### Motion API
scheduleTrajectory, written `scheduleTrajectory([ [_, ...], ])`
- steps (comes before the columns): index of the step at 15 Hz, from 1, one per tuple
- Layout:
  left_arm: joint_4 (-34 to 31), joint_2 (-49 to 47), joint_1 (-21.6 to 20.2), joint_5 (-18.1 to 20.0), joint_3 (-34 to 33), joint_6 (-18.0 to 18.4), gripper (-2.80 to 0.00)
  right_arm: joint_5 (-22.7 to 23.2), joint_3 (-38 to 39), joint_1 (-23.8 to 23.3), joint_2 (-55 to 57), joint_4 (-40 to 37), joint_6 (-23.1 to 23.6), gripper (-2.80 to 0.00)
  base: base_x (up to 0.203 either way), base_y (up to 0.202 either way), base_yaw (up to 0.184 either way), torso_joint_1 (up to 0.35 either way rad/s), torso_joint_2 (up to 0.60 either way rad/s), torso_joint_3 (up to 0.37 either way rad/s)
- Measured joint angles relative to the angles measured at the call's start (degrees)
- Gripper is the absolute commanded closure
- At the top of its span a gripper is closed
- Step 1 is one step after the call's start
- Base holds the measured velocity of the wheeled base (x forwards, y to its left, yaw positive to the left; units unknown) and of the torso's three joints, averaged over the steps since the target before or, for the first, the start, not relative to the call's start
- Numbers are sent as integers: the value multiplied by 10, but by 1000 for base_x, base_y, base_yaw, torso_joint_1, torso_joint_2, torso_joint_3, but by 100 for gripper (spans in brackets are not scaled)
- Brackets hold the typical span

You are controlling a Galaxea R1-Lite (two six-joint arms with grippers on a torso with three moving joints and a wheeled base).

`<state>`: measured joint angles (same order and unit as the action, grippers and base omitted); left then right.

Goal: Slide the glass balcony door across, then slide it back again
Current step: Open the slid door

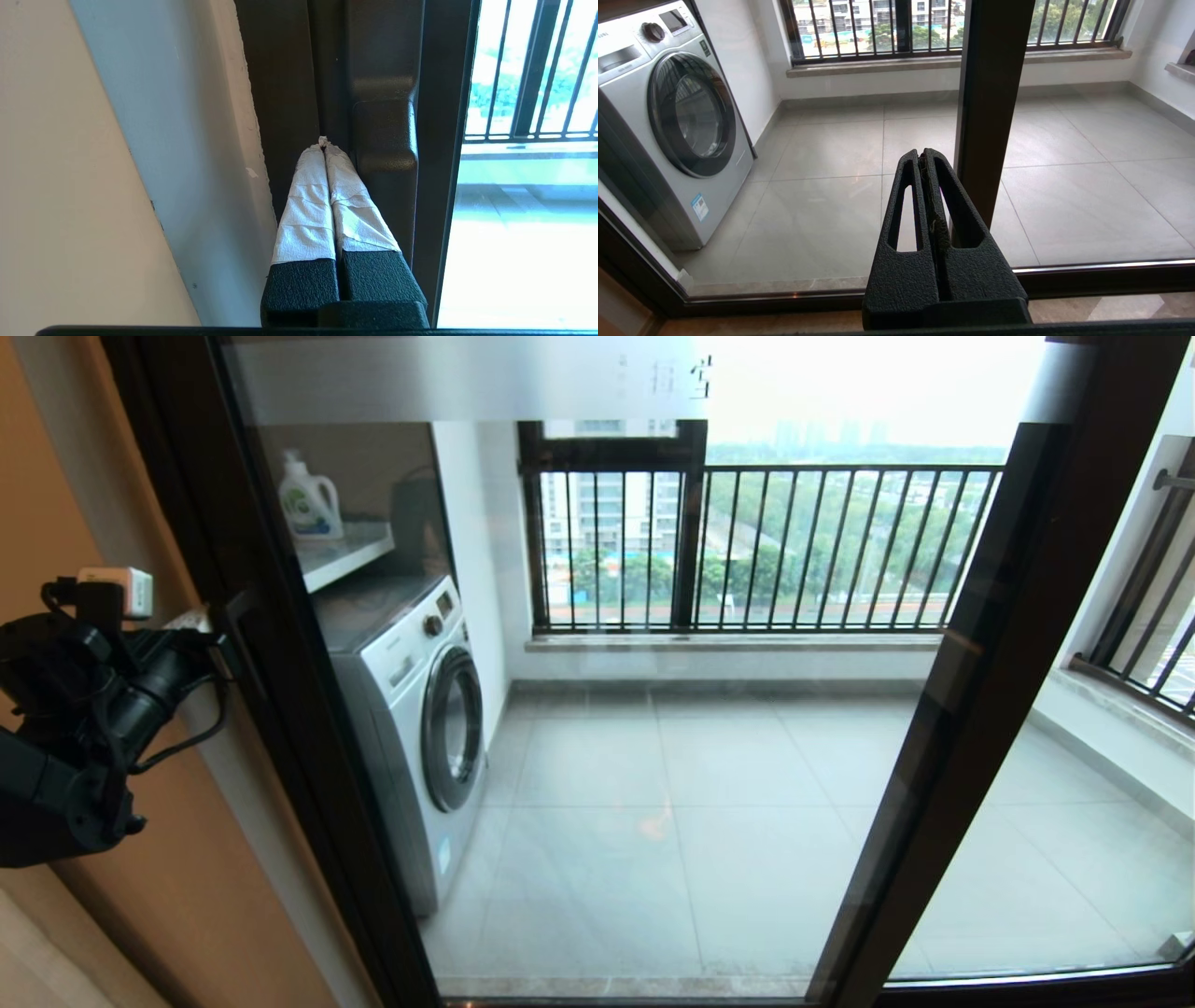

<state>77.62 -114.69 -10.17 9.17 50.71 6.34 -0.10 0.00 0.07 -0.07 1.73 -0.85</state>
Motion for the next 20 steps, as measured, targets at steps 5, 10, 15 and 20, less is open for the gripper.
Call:
scheduleTrajectory([
  [5,0,5,0,0,-9,-3,0,0,0,0,0,0,0,0,0,0,0,0,0,0],
  [10,-1,8,0,-1,-11,-3,0,0,0,0,0,0,0,0,0,0,0,0,0,0],
  [15,0,8,6,-6,-11,-3,0,0,0,0,0,0,0,0,0,0,0,0,0,0],
  [20,1,7,7,-5,-12,-3,0,0,0,0,0,0,0,0,0,0,0,0,0,0],
])
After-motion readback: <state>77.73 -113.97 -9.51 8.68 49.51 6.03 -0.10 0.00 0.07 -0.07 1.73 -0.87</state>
